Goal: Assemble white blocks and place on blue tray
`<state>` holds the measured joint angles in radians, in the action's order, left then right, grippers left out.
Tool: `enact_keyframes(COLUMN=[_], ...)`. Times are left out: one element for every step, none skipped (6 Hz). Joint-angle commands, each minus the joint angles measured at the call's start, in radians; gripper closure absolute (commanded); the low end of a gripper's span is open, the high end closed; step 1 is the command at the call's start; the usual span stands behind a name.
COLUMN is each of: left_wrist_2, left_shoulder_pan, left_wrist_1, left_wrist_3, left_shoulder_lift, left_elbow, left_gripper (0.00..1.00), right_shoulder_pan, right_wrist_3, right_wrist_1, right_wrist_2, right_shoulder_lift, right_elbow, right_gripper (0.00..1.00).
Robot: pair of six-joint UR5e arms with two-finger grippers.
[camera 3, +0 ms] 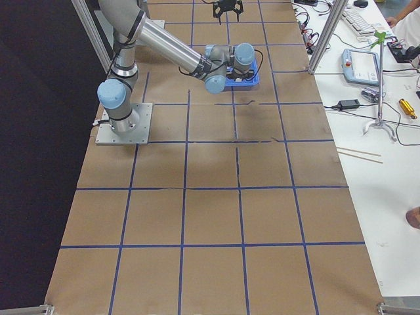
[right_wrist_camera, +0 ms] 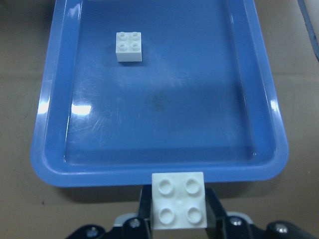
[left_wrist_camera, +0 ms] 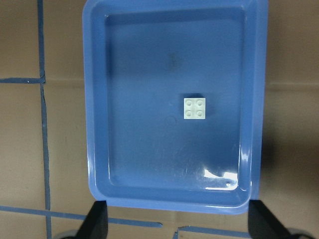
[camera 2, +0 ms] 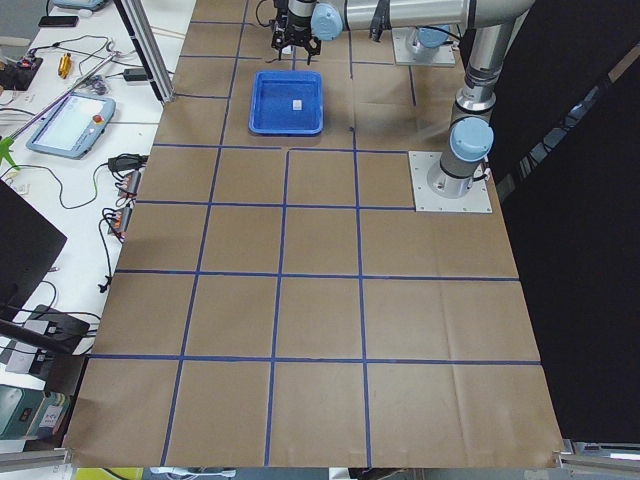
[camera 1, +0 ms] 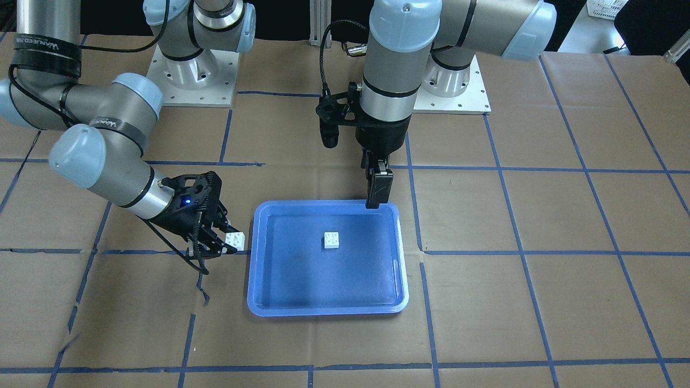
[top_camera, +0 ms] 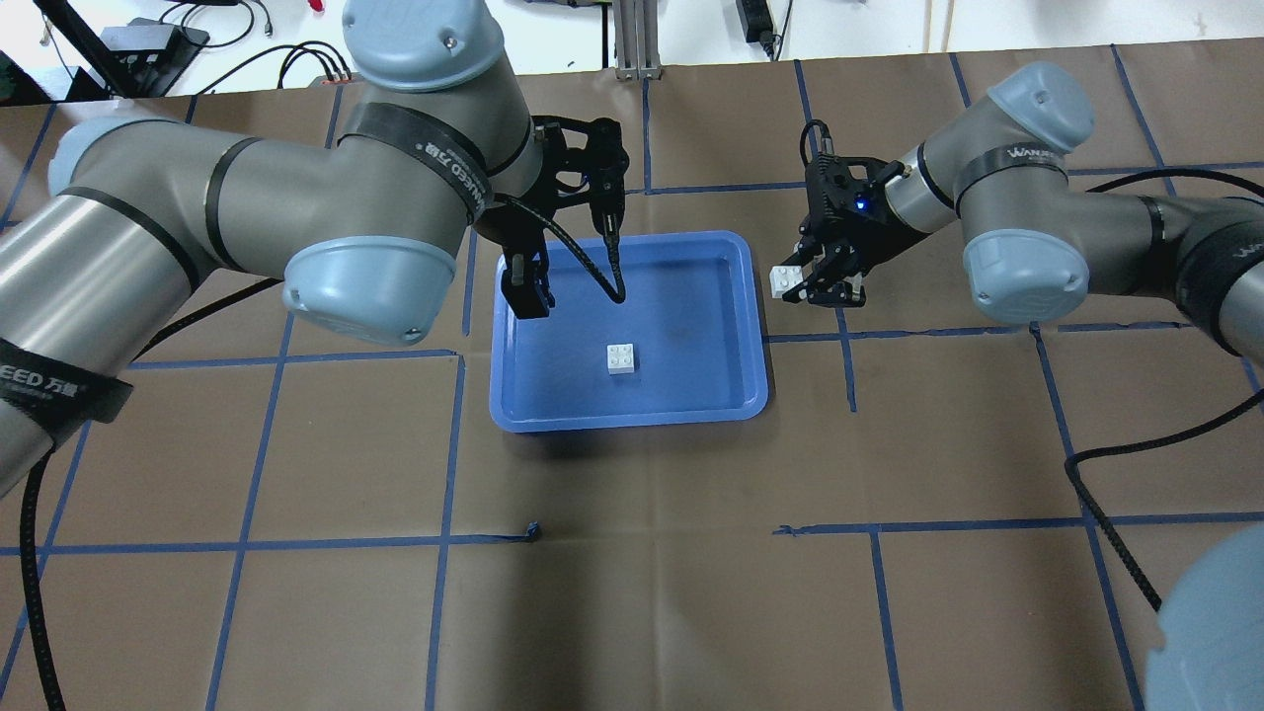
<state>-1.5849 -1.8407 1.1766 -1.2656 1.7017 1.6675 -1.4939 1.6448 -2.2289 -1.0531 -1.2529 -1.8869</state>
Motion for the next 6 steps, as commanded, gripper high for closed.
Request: enact_keyframes(left_wrist_2=[-0.055, -0.061, -0.057, -0.034, 0.067, 0.094], left_shoulder_pan=[0.006, 0.047, 0.081, 0.165, 0.286, 0.3], left_wrist_1=[0.157, 0.178, 0.181, 0.193, 0.251, 0.253], left_wrist_3=[0.011, 0.02, 0.029, 0.016, -0.004, 0.032], left_shoulder_lift=[-0.031, -0.019, -0.039, -0.068, -0.112, -0.157], left_elbow=[-0.076, -0.063, -0.069, -0.08, -0.089, -0.098], left_gripper=[0.01, 0.01, 0.01, 0.01, 0.01, 0.01], right_shoulder_pan=[-0.092, -0.132, -0.169, -0.19, -0.203, -0.221], right_wrist_3=[-0.15, -0.224, -0.262, -0.264, -0.266, -0.346], right_wrist_1=[-0.186, -0.255, -0.277, -0.276, -0.29, -0.346], right_wrist_2=[-0.001, -0.004, -0.008, -0.021, -0.021, -0.021], right_shoulder_lift=[0.025, 0.039, 0.041, 0.041, 0.053, 0.081], right_elbow=[-0.058, -0.075, -0.075, -0.084, -0.101, -0.103], right_gripper=[0.74, 0.74, 0.74, 0.74, 0.74, 0.74])
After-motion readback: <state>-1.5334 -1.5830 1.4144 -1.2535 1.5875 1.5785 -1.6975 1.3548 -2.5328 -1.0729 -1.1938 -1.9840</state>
